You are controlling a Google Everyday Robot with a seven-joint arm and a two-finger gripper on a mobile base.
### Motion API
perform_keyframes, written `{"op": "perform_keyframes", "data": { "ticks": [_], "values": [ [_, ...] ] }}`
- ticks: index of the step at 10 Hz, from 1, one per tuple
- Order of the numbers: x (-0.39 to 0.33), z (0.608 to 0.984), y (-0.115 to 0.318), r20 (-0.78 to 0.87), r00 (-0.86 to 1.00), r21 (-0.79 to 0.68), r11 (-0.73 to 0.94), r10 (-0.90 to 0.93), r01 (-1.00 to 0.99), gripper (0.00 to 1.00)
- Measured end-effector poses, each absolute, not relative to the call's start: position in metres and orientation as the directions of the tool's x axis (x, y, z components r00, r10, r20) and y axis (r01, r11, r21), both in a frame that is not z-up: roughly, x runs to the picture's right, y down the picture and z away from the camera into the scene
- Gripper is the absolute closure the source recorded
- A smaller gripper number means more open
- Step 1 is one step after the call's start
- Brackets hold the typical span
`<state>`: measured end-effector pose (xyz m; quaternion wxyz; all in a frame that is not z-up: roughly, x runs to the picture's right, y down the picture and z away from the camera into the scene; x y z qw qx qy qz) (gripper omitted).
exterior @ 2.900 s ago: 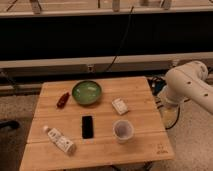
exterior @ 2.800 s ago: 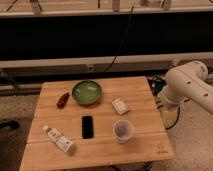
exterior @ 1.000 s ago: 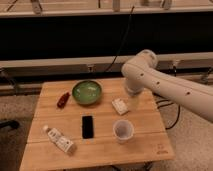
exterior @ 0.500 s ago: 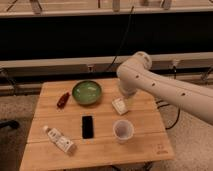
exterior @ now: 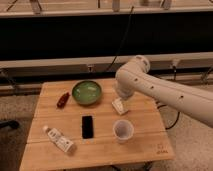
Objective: Move the arm in a circular motion
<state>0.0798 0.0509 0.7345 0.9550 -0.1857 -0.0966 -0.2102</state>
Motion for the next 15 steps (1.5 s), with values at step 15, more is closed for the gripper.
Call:
{"op": "perform_keyframes", "data": {
  "ticks": [15],
  "values": [
    [0.056,0.762,0.088,0.482,0.697,-0.003,0.794,-0.532,0.608,0.20]
  ]
}}
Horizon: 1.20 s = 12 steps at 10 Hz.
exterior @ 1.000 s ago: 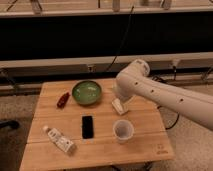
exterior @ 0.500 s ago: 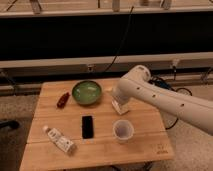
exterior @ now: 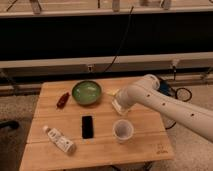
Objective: Move the arm in a circular motion
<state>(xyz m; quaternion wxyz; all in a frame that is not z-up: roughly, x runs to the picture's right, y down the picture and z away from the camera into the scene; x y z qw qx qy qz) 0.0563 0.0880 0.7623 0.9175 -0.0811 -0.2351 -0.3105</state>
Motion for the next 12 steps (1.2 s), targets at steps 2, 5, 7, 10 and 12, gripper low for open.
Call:
{"op": "perform_keyframes", "data": {
  "ticks": [2,5,7,10,12],
  "values": [
    [0.054,0.765,0.088,0.483,0.701,0.026,0.808,-0.525,0.588,0.20],
    [0.065,0.770,0.091,0.485,0.720,0.068,0.842,-0.496,0.534,0.20],
    [0.063,0.772,0.090,0.491,0.721,0.087,0.851,-0.489,0.518,0.20],
    [0.068,0.779,0.076,0.478,0.729,0.107,0.856,-0.490,0.505,0.20],
    [0.061,0.780,0.072,0.480,0.723,0.110,0.852,-0.497,0.512,0.20]
  ]
}}
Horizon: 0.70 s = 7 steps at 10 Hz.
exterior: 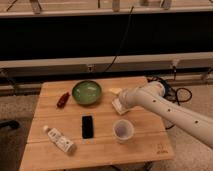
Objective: Move the arm in a circular motion
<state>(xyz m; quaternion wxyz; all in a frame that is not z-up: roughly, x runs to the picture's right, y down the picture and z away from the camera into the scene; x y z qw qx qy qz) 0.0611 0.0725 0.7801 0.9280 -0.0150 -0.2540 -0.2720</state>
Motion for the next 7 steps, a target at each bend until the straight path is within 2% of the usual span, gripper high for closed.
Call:
{"op": "perform_keyframes", "data": {
  "ticks": [7],
  "values": [
    [0.058,0.793,0.053,0.468,0.736,0.191,0.869,-0.490,0.457,0.20]
  ]
}}
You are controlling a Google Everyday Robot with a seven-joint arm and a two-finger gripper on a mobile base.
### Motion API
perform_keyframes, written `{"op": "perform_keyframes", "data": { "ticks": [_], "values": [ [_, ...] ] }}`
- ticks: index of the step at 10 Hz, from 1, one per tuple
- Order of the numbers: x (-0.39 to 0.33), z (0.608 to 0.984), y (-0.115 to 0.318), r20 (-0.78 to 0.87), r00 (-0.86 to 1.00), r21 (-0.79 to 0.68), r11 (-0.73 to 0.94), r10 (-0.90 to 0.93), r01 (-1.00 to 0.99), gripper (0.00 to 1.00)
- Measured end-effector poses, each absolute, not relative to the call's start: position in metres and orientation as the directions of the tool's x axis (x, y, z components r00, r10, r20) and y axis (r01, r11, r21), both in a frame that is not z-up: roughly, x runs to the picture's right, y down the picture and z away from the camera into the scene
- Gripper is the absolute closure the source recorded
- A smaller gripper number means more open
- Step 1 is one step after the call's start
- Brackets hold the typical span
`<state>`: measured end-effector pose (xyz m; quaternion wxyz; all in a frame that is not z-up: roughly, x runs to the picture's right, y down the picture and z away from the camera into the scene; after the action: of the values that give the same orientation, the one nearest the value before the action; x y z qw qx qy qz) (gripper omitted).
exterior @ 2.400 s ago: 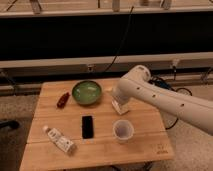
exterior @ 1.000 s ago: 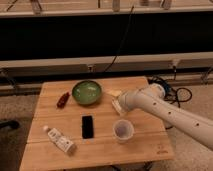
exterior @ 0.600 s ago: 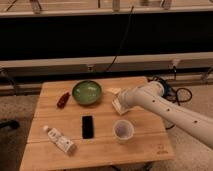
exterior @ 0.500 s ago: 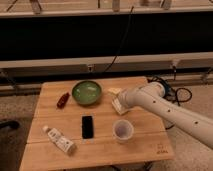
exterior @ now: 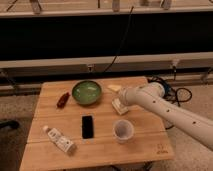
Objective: Move the arm in a circular motion
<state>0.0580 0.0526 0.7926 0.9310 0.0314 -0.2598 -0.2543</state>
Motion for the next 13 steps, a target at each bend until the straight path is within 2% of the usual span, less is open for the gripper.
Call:
{"op": "perform_keyframes", "data": {
  "ticks": [13],
  "values": [
    [0.024,0.828,0.024,0.432,0.655,0.302,0.784,-0.619,0.542,0.20]
  ]
}}
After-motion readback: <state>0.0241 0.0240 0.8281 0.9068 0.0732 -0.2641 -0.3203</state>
